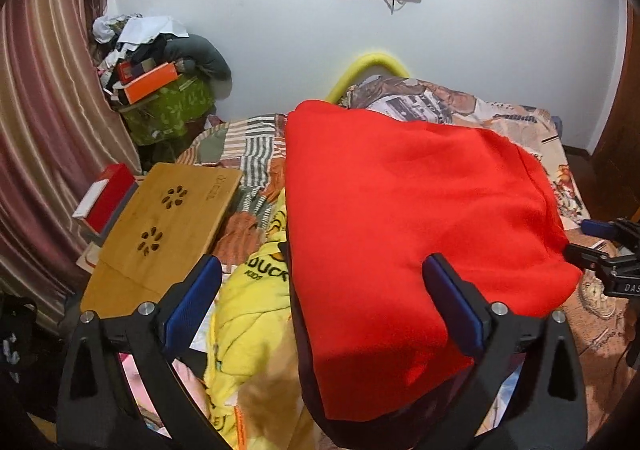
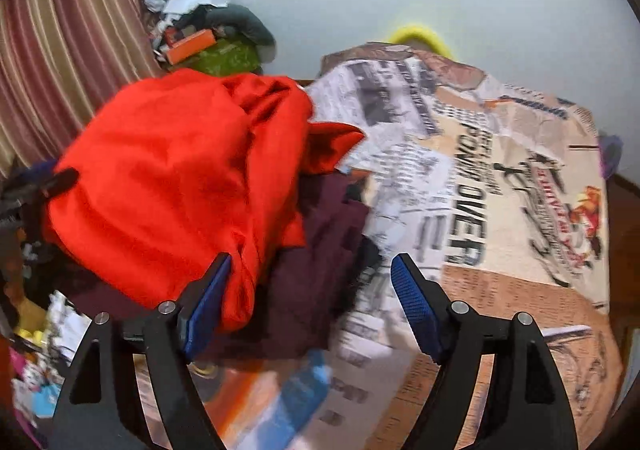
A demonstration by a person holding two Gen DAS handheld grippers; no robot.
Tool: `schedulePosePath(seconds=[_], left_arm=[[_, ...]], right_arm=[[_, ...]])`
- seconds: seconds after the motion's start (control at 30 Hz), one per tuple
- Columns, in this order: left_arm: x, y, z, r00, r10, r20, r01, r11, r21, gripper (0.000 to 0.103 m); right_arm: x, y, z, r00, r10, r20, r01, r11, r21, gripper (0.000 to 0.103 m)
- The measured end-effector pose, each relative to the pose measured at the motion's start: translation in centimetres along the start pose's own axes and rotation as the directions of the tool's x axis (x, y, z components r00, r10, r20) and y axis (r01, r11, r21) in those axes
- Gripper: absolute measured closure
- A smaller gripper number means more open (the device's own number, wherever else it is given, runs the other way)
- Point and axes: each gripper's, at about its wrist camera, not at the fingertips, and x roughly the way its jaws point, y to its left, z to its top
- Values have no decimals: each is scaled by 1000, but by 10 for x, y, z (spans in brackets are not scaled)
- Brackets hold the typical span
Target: Fold large clothes
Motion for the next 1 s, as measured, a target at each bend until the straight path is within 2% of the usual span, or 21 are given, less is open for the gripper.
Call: schedulePosePath(seconds=[0.07,0.1,0.23,0.43,0.6,0.7,0.8,1.0], left_arm=[[0,0,1,1000,23,-2,-23,1000,-4,0],[-1,1,1,1000,23,-3,-23,1000,-9,0],[-17,-3,0,998,51,30,-50,999,-22,1],[-67,-24,-5,993,58,104,-58,998,-1,1],[-130,-39,-18,975,35,219,-37,999,4,1],[-173,-45,-27,956,-1,293,8,1000,-23,1],[-214,-46,-37,927,-34,374,58,997,-55,1],[-288,-53,-68,843,-83,532,147,986,-80,1]], right_arm=[[-3,-4,-5,996,-88,-1,88,996,-22,27],[-5,-10,-8,995,-103,-11,103,994,-23,27],[-28,-25,-14,997,-78,-16,78,996,40,27],[-96,-9,-11,993,0,122,-5,999,45,27],[-160,20,-12,957,76,281,-81,997,5,25],[-196,37,-18,922,120,367,-122,992,-18,25],[-227,52,-26,885,137,444,-131,990,-45,25],[-280,76,-52,799,196,569,-174,980,-93,25]])
